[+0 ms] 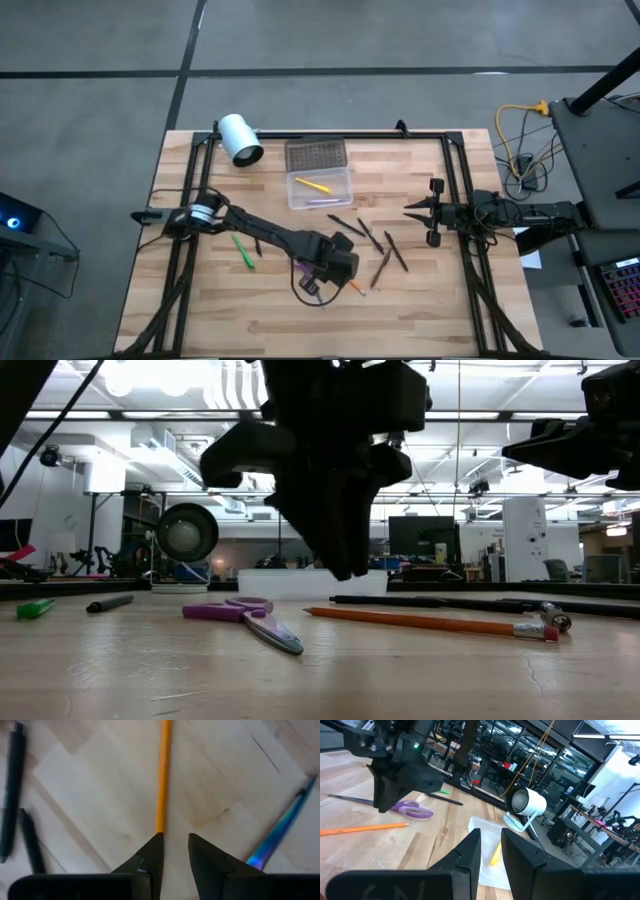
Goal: Pick & place school supplies into a supply box
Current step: Put the violet scissors into the supply box
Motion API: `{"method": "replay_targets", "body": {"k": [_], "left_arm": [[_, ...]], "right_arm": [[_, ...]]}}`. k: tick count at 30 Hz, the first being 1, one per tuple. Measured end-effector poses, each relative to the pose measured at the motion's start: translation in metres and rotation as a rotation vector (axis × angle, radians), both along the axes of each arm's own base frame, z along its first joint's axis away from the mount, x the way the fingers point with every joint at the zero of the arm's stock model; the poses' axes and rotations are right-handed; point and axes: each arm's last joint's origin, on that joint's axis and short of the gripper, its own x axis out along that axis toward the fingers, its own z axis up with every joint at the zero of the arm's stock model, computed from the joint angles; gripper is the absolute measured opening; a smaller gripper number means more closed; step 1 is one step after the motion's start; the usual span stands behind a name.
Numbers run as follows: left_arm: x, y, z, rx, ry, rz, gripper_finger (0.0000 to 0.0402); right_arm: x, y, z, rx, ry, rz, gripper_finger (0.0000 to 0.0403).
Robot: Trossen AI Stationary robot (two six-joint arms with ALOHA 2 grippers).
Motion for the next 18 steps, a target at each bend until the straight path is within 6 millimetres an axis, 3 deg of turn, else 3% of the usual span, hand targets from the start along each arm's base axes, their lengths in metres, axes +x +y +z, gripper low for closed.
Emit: {"method": "replay_targets", "body": {"k": [7, 14, 18], "left_arm": [[-0.003, 0.004, -0.003, 0.021, 0.038, 0.009, 0.0073], [0.001, 0.012, -0.025, 0.084, 0.102, 0.033, 0.0073], [0.005, 0.012, -0.022, 0.085, 0.099, 0.03, 0.0073]], "right_arm": [[0.0, 0.0, 0.0, 0.0, 0.0, 0.0, 0.0068], [0.0, 0.0, 0.0, 0.0, -0.001, 0.0, 0.0068], [0.0, 0.0, 0.0, 0.0, 0.0, -0.001, 0.0068]]}}
